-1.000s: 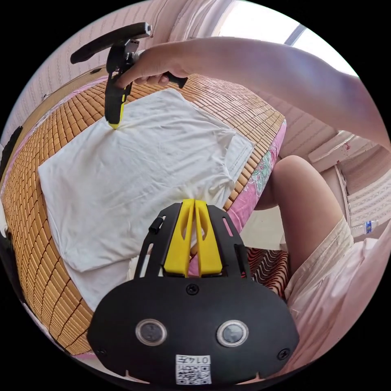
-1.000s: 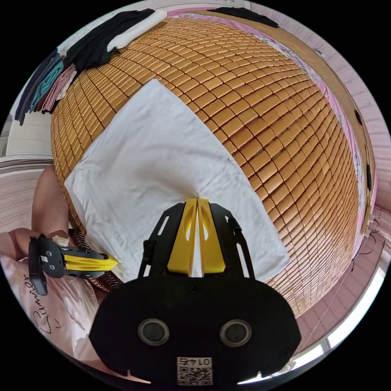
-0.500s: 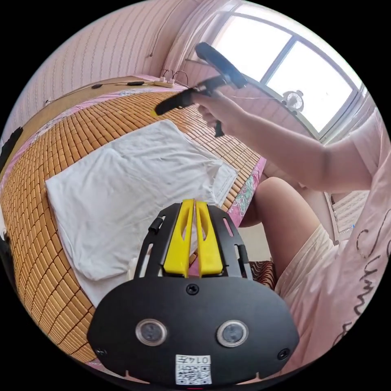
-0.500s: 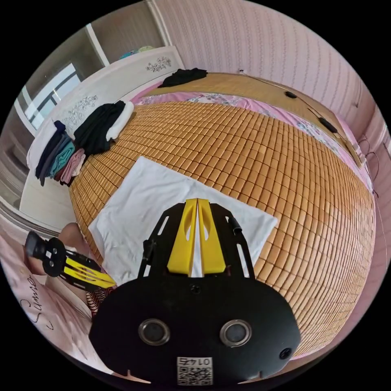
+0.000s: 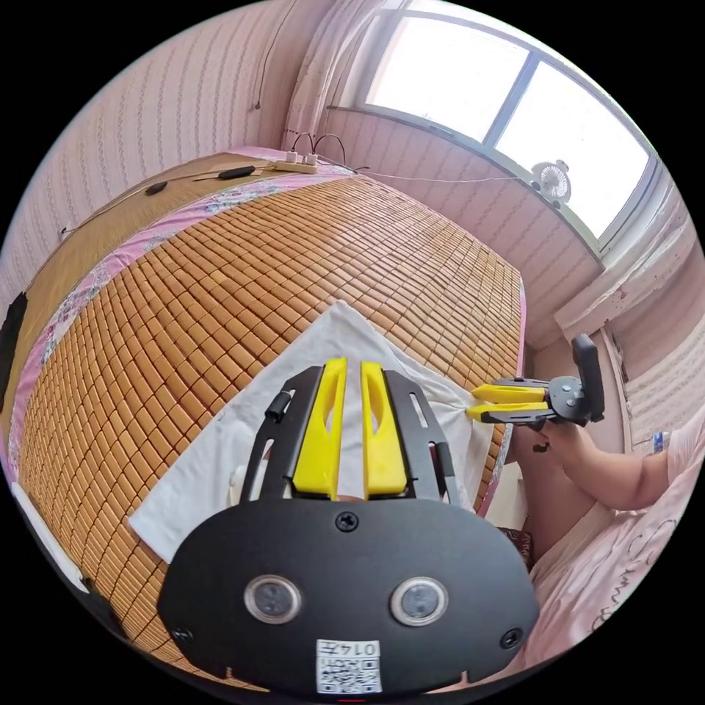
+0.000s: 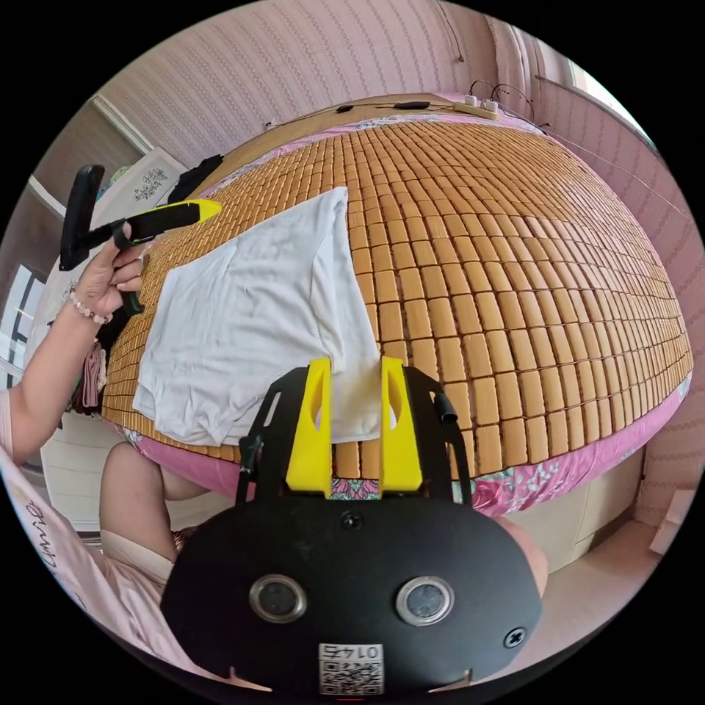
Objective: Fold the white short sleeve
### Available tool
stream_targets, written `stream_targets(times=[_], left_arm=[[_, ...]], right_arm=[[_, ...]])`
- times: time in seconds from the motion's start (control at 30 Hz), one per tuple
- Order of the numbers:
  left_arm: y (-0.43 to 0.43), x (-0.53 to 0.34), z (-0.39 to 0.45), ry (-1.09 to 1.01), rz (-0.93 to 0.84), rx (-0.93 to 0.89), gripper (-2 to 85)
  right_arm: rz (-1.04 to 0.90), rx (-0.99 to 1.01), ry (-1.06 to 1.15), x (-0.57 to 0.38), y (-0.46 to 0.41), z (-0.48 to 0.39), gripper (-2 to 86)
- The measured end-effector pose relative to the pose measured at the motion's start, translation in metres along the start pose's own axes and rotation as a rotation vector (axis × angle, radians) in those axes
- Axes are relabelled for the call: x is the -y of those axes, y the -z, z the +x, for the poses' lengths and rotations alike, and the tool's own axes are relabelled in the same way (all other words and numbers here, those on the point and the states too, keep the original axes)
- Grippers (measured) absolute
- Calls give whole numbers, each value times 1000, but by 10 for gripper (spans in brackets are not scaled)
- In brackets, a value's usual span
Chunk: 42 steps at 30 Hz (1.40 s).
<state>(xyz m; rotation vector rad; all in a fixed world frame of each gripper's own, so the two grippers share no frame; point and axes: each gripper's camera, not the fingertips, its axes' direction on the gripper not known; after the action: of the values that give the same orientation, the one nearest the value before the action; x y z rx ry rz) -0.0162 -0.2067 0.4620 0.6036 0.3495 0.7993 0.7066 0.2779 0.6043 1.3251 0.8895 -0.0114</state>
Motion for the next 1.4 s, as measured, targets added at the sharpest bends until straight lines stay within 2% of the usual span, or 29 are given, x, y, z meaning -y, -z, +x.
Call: stream_targets(times=[0.13,0.27,0.43,0.5,0.57,0.87,1.1,1.3,1.4], left_arm=[[-54,45,-7,28,-77,-30,44],[-99,82,-2,30,-115,38,62],[-144,115,0,85,-156,72,80],[-164,125,0,89,-195,92,71],[-191,134,3,63,-283,113,25],[-178,161,16,43,-202,25,-8],[-190,162,17,59,-229,37,-9],[-189,163,19,54,-229,41,-9],[-190,165,21,43,-241,50,-9]], right_arm=[[4,-32,29,-11,0,11,69],[25,-25,13,-22,3,24,29],[30,54,31,-32,5,39,7],[40,100,7,-34,7,49,4],[57,149,-14,-37,11,60,3],[122,181,-42,-43,47,99,13],[48,307,-127,-40,13,115,87],[73,115,-109,-23,13,100,137],[28,45,-91,-15,0,89,114]])
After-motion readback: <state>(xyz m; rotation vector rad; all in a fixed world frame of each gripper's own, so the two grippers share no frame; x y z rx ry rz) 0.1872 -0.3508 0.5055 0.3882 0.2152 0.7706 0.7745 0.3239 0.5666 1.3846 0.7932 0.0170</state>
